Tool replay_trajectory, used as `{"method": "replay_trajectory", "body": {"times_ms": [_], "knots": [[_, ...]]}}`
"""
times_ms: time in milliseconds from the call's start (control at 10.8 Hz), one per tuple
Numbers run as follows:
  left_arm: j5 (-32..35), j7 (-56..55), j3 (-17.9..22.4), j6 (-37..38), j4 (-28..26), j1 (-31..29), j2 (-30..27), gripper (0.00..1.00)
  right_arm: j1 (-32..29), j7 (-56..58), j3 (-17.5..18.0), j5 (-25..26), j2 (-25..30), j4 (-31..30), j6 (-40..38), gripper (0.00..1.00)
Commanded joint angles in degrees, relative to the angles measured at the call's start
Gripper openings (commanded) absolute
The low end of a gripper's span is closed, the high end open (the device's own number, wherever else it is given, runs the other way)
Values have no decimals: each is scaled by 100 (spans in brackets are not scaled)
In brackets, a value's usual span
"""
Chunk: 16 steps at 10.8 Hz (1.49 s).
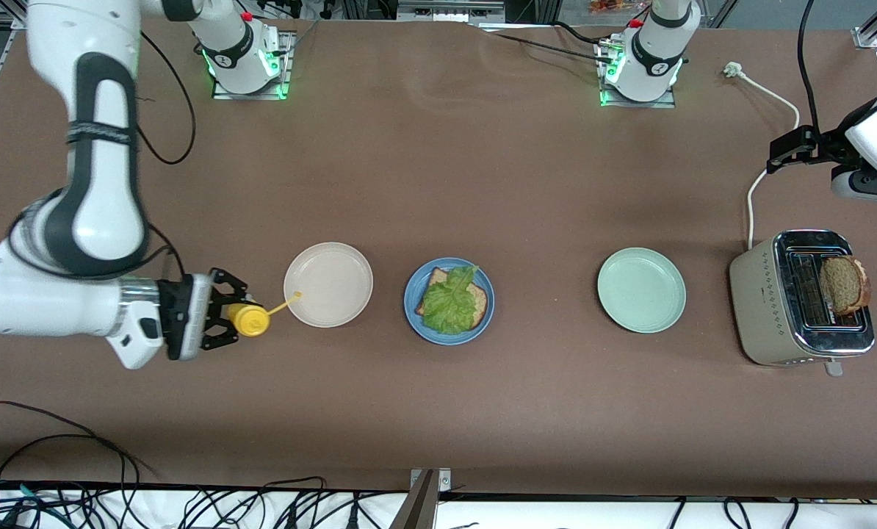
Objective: Make sandwich in blue plate with both arms
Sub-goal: 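Carry the mustard bottle back beside the white plate with the right gripper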
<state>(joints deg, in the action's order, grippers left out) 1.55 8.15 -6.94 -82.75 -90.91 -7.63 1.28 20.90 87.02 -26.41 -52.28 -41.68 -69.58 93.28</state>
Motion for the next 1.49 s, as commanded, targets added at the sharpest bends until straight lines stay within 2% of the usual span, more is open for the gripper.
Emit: {"method": "replay_trajectory", "body": {"times_ms": [0, 93, 279, 372, 558, 744, 837, 1023, 1209, 1395], "knots": [[100, 37, -18, 110, 109, -37, 21, 100, -1277, 1051, 1248, -256, 55, -205, -309, 0], [100, 46, -18, 110, 109, -28, 21, 100, -1612, 1480, 1504, -439, -85, -222, -354, 0], [135, 81, 26, 93, 109, -141, 65, 100, -1983, 2499, 1603, -1061, -575, -196, -730, 0], [144, 203, 35, 49, 118, -404, 109, 100, -2098, 3061, 1612, -1317, -866, -196, -819, 0], [170, 711, 44, -21, 300, -695, 450, 100, -2282, 3977, 1804, -1556, -1323, -187, -838, 0], [266, 1038, 44, -309, 618, -872, 889, 100, -2415, 4584, 1937, -1583, -1640, -179, -820, 0], [336, 1083, 44, -782, 575, -924, 944, 100, -2433, 4709, 1937, -1574, -1729, -178, -794, 0], [389, 1092, 44, -1259, 610, -1047, 1259, 100, -2433, 4859, 1937, -1574, -1861, -178, -767, 0], [741, 1241, 35, -1795, 548, -1153, 1610, 100, -2415, 4999, 1937, -1583, -2002, -187, -741, 0], [733, 1460, 35, -2453, 548, -1250, 1962, 100, -2433, 5140, 1937, -1592, -2055, -196, -644, 0]]}}
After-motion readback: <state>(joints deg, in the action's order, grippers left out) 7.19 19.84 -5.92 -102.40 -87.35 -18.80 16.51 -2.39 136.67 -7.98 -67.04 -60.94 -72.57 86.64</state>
